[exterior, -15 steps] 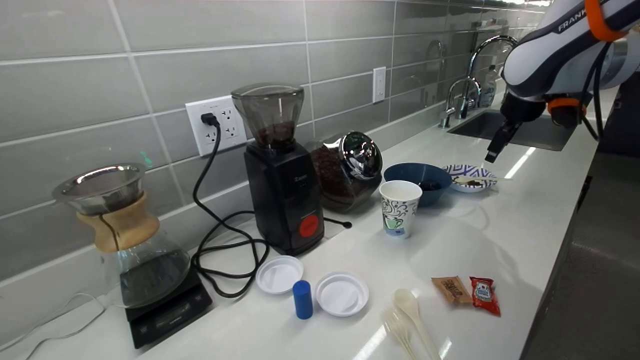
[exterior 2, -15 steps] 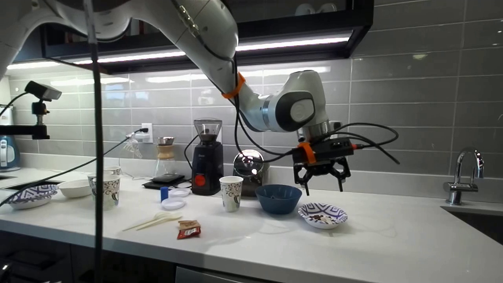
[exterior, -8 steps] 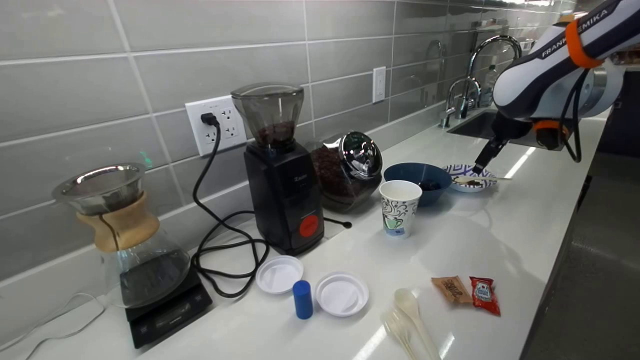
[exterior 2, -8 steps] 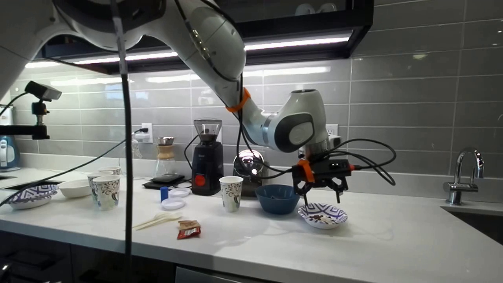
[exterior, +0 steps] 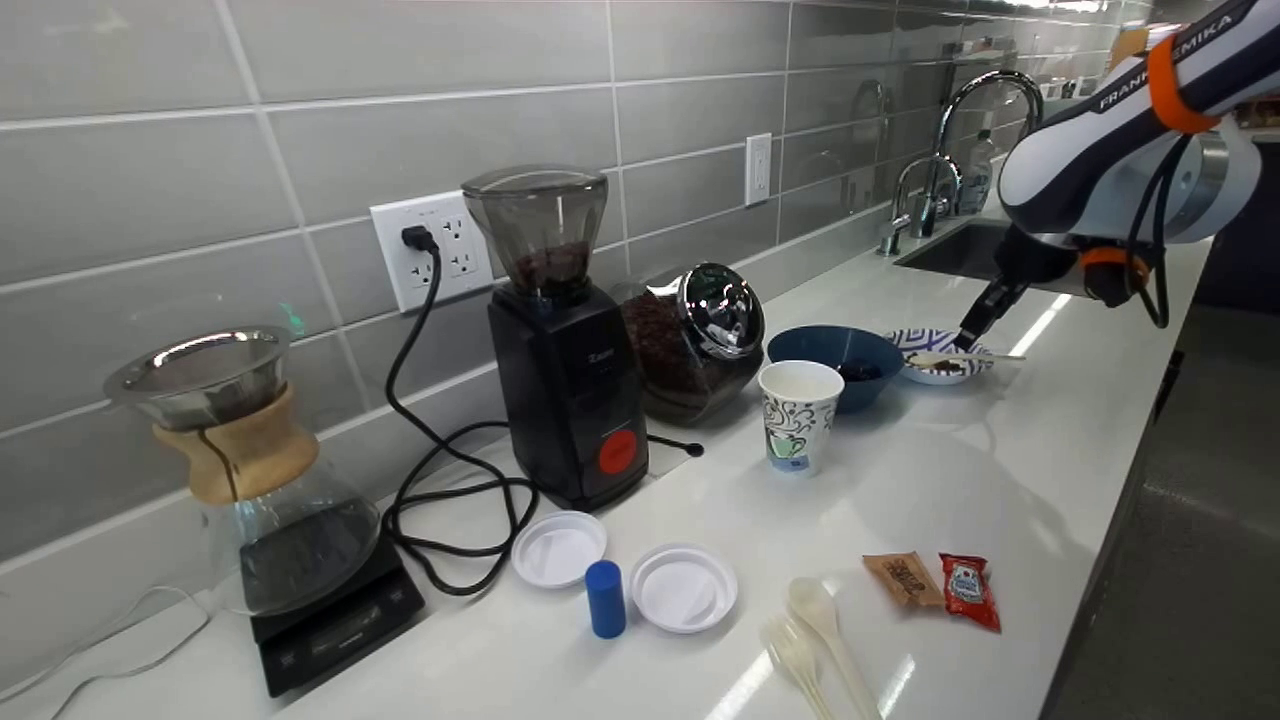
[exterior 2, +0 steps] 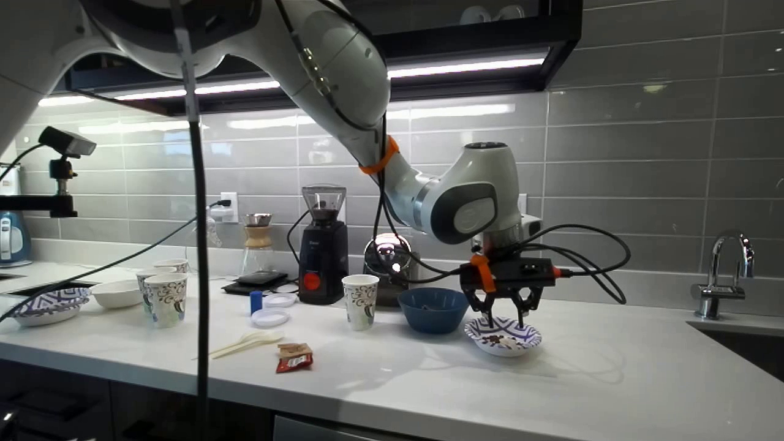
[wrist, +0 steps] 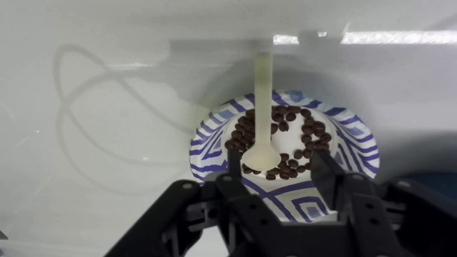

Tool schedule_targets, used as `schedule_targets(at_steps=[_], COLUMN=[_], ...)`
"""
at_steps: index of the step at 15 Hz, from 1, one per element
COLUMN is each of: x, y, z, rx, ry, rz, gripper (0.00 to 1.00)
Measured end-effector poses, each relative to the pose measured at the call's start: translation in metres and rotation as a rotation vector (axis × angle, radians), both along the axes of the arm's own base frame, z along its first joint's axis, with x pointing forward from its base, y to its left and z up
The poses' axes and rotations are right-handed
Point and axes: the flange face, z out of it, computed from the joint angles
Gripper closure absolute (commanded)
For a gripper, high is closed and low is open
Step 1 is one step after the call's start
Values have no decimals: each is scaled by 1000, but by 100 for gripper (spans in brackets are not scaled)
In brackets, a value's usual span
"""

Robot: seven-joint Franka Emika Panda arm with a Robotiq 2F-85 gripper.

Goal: Use a spoon to move some contents from the dish to the cup

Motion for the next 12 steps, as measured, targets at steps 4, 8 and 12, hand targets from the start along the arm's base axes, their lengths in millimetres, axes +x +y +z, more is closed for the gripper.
schedule_targets(at_steps=[4, 8, 12], x=[-1, -1, -2], y=[-11, -15, -17], z=[-5, -14, -23], rx=[30, 55, 58], ry=[4, 12, 22], rz=[-12, -9, -2], gripper=[43, 60, 62])
